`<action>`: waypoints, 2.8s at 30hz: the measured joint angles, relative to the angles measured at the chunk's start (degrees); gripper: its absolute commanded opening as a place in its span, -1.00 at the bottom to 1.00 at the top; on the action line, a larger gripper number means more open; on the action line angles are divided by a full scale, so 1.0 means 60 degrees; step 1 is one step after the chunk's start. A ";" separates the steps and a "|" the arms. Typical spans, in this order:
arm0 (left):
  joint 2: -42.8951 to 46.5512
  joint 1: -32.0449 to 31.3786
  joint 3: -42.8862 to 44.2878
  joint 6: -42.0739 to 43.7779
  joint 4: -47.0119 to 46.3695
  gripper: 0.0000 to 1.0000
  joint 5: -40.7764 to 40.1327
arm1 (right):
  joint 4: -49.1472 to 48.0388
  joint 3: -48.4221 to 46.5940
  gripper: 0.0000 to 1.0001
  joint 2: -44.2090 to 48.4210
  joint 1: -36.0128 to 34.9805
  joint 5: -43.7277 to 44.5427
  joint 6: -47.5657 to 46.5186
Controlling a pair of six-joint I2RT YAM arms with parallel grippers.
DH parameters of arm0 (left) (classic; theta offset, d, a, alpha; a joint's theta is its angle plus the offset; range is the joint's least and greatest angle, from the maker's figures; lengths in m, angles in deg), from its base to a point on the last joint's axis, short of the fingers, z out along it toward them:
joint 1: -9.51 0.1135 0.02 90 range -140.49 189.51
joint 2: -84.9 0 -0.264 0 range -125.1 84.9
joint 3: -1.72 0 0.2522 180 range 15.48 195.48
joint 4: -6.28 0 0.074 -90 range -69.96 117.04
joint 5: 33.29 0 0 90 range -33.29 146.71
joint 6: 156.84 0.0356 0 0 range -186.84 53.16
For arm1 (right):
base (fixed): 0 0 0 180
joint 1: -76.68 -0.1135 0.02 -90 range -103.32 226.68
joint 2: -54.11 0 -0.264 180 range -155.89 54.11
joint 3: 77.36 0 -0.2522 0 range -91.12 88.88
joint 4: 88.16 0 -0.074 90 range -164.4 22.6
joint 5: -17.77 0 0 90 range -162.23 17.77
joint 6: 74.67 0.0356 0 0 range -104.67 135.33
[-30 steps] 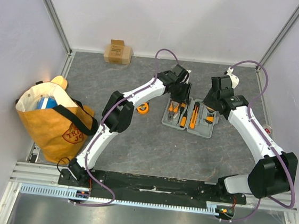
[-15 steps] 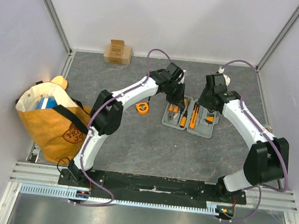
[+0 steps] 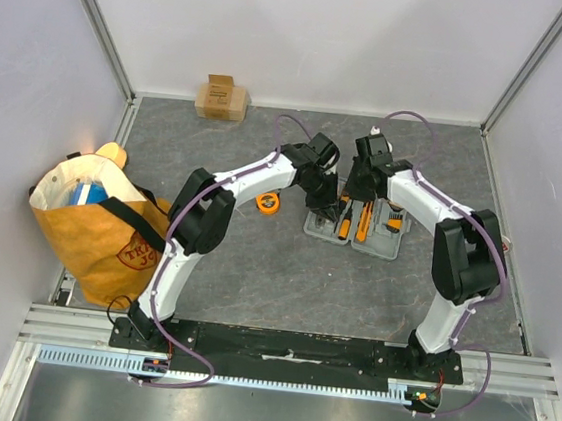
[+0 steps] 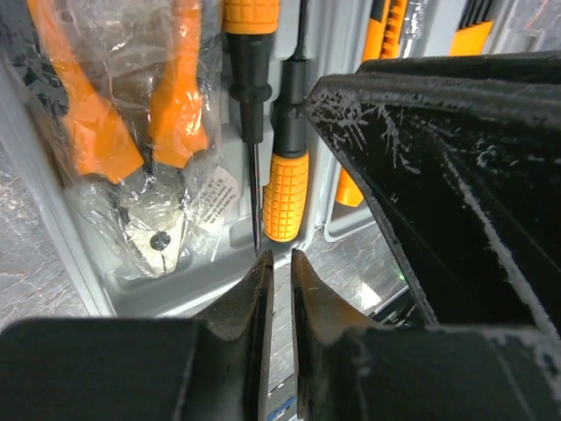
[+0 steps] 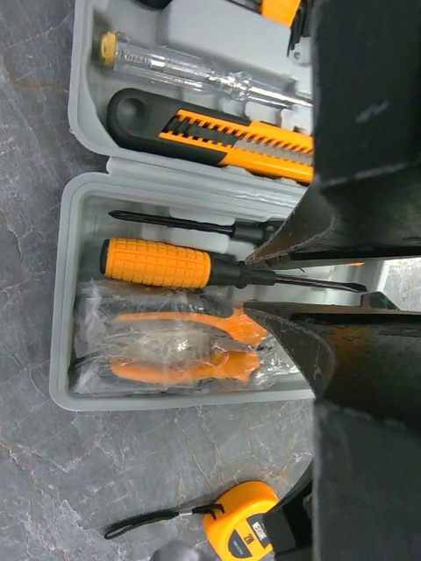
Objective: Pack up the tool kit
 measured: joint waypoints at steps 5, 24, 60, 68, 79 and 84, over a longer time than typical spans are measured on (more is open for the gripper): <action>-0.0313 -0.0018 0.0004 -0.0255 0.0040 -0.63 0.0029 | -0.0149 -0.0117 -0.51 -0.0452 0.0000 -0.0033 -0.0018; -0.0929 -0.0430 0.0477 -0.0448 0.0943 -0.88 -0.0466 | -0.0488 -0.0109 -0.67 -0.1111 -0.0018 0.0062 -0.0029; -0.1246 0.0193 -0.0430 -0.2291 -0.0452 -0.97 0.1829 | -0.1523 0.0703 -0.81 -0.0892 -0.0375 0.0860 0.0117; -0.1198 0.0233 -0.0495 -0.2492 -0.0535 -0.86 0.1920 | -0.1585 0.0790 -0.79 -0.0801 -0.0539 0.1384 0.0233; -0.0306 0.0117 -0.0495 -0.2375 -0.0171 -0.35 0.0120 | 0.0375 -0.0663 -0.49 -0.0186 -0.0637 0.2262 0.0255; 0.1107 0.0229 -0.0732 -0.2164 -0.0157 -0.44 -0.0820 | 0.0554 -0.1038 -0.35 0.0980 -0.0637 0.2459 0.0146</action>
